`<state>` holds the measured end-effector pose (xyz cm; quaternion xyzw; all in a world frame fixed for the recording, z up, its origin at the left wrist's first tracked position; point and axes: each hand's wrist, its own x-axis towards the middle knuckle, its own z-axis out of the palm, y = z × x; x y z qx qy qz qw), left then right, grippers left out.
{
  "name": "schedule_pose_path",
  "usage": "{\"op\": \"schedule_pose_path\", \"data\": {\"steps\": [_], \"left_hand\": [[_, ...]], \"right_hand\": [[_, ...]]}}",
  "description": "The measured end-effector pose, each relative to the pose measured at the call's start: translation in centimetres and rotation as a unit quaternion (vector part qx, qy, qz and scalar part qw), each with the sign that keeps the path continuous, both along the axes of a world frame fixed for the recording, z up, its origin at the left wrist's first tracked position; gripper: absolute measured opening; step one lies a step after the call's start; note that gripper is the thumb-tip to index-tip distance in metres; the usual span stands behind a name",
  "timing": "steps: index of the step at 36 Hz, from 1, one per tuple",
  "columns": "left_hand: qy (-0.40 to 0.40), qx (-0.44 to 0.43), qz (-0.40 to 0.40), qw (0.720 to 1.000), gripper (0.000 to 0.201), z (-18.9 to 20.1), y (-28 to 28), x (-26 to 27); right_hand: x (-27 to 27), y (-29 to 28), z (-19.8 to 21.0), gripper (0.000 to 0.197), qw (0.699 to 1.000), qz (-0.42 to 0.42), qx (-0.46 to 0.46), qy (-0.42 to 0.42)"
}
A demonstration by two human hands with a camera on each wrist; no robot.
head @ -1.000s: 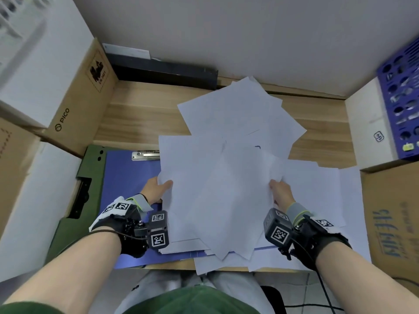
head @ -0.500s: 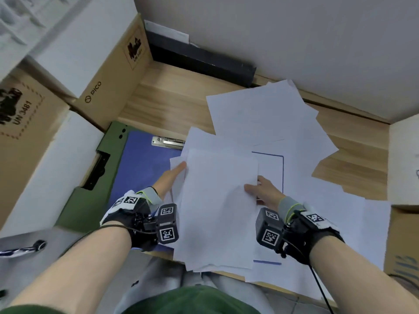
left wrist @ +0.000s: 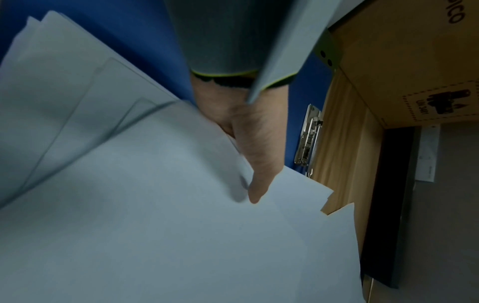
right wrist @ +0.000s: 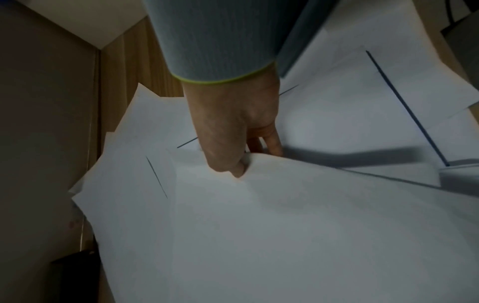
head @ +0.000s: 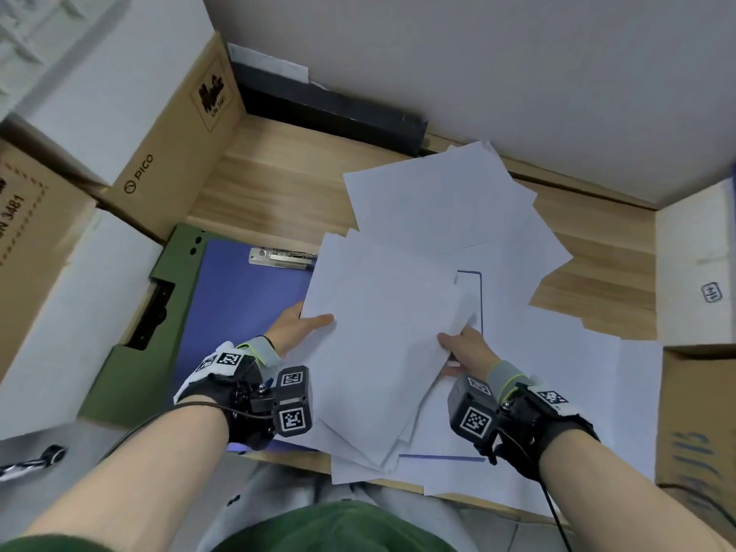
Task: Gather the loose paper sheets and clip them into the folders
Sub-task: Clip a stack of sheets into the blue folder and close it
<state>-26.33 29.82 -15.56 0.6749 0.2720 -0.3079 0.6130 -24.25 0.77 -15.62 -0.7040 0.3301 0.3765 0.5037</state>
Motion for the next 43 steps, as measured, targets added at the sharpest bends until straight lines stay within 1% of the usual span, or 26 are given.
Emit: {"op": "schedule_pose_path", "data": {"steps": [4,7,9,11,14,15,16,19,20,22,24,26,27,28,30,31,32,34,36,38,40,42,43], "left_hand": [[0.010,0.018,-0.077,0.997,0.039,0.2,-0.3,0.1],[-0.009,0.037,-0.133,0.990,0.034,0.5,-0.8,0.2],[-0.026,0.051,-0.138,0.989,0.030,0.7,-1.0,0.2],[-0.034,0.046,-0.132,0.990,0.024,0.8,-1.0,0.3],[-0.046,0.029,-0.132,0.990,0.011,1.9,-1.0,0.9],[-0.056,0.023,-0.130,0.990,0.009,2.5,-1.1,1.3],[-0.066,0.020,-0.126,0.990,0.011,3.1,-1.2,1.8],[-0.100,0.000,-0.097,0.990,0.018,5.3,-1.6,3.7],[-0.119,-0.010,-0.085,0.989,0.022,6.7,-1.7,4.4],[-0.146,-0.027,-0.065,0.987,0.025,8.7,-2.0,5.9],[-0.179,-0.060,-0.039,0.981,0.025,11.0,-2.7,7.3],[-0.223,-0.088,0.004,0.971,0.030,13.4,-3.4,8.6],[-0.253,-0.099,0.017,0.962,0.030,14.8,-3.7,9.2],[-0.278,-0.108,0.027,0.954,0.029,16.0,-3.9,9.7],[-0.316,-0.126,0.040,0.940,0.031,17.7,-4.1,10.3],[-0.330,-0.124,0.040,0.935,0.033,18.1,-4.1,10.4],[-0.338,-0.113,0.038,0.934,0.037,18.1,-4.0,10.4],[-0.340,-0.087,0.028,0.936,0.045,17.3,-3.6,9.7],[-0.325,-0.064,0.018,0.943,0.050,15.6,-2.9,8.5],[-0.305,-0.034,0.007,0.952,0.046,13.9,-2.4,7.1],[-0.291,-0.015,-0.006,0.957,0.037,12.8,-2.0,6.1],[-0.284,-0.009,-0.012,0.959,0.029,12.4,-2.1,5.6],[-0.286,-0.005,-0.012,0.958,0.029,12.5,-2.2,5.4]], "right_hand": [[-0.9,0.7,0.4,0.025,1.000,0.004,0.025,-0.003],[-1.3,1.2,0.3,0.030,0.998,-0.041,0.023,-0.031],[-1.5,1.1,0.2,0.033,0.996,-0.069,0.022,-0.047],[-1.5,1.0,0.3,0.030,0.994,-0.083,0.030,-0.065],[-1.7,0.9,1.3,0.044,0.987,-0.103,0.068,-0.100],[-1.6,0.9,2.0,0.042,0.987,-0.101,0.075,-0.104],[-1.4,1.0,2.8,0.036,0.984,-0.109,0.086,-0.109],[0.1,1.5,5.4,0.010,0.971,-0.154,0.101,-0.151],[0.8,1.7,6.9,0.010,0.963,-0.166,0.093,-0.190],[2.3,2.4,9.3,0.030,0.947,-0.171,0.085,-0.258],[3.6,2.9,12.2,0.038,0.928,-0.183,0.076,-0.315],[4.6,3.3,15.6,0.045,0.905,-0.208,0.078,-0.364],[5.0,3.2,17.1,0.045,0.890,-0.221,0.077,-0.390],[5.4,3.2,18.6,0.041,0.878,-0.226,0.082,-0.414],[5.7,3.1,20.0,0.024,0.863,-0.228,0.093,-0.440],[5.7,3.0,20.4,0.019,0.861,-0.223,0.096,-0.447],[5.7,3.0,20.3,0.018,0.861,-0.219,0.096,-0.449],[5.1,3.1,19.9,0.026,0.869,-0.200,0.073,-0.447],[4.1,3.2,18.6,0.034,0.887,-0.179,0.044,-0.423],[3.0,3.3,17.3,0.032,0.908,-0.159,0.019,-0.387],[2.0,3.4,16.2,0.032,0.926,-0.133,0.008,-0.354],[1.2,3.7,15.7,0.029,0.935,-0.115,0.006,-0.336],[0.9,3.9,15.7,0.027,0.937,-0.112,0.009,-0.331]]}}
